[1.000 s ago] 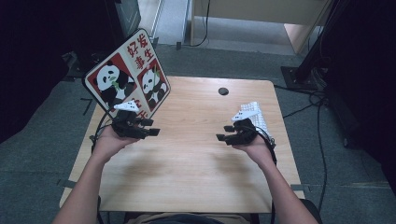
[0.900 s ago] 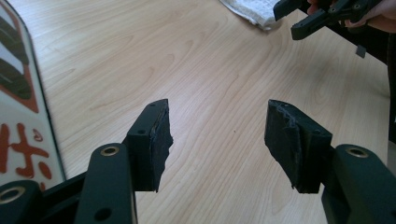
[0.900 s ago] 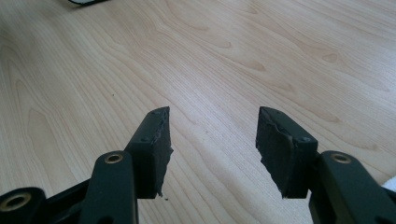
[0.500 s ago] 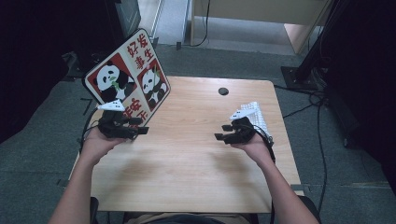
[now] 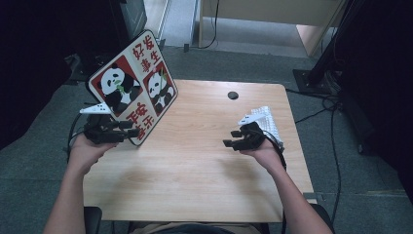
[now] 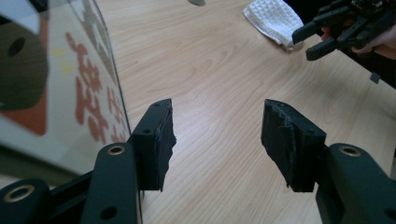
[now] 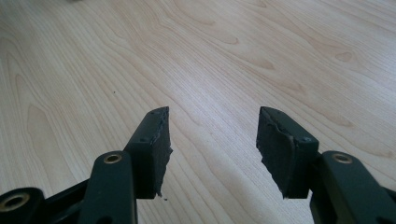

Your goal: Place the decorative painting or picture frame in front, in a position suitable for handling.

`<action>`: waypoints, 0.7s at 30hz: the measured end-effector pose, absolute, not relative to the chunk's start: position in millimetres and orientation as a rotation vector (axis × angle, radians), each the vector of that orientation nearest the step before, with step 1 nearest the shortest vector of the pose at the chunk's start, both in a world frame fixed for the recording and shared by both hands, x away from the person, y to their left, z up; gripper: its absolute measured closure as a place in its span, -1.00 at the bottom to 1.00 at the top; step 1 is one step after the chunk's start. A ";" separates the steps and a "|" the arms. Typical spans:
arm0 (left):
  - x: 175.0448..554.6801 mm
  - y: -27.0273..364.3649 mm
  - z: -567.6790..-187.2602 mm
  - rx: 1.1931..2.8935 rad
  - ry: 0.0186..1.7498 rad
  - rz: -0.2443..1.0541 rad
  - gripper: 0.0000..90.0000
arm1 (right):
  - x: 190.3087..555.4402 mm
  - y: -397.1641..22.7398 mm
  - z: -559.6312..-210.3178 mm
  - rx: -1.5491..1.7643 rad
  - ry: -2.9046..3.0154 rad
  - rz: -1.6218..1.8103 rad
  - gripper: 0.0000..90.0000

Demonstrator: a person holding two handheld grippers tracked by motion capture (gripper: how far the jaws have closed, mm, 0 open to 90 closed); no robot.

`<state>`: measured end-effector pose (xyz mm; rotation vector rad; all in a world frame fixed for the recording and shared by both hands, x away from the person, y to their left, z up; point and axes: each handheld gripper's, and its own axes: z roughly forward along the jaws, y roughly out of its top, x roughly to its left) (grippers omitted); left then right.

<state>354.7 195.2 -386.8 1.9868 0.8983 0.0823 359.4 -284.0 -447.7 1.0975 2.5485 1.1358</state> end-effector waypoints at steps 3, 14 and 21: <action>353.1 203.1 -384.2 1.962 0.910 0.084 -0.01 | 359.2 -283.8 -448.0 1.097 2.550 1.133 -0.01; 347.9 225.6 -379.3 1.956 0.935 0.136 -0.02 | 359.0 -284.4 -449.7 1.117 2.551 1.108 -0.01; 345.7 244.6 -379.1 1.927 0.981 0.144 -0.01 | 358.2 -284.3 -450.0 1.118 2.554 1.094 -0.01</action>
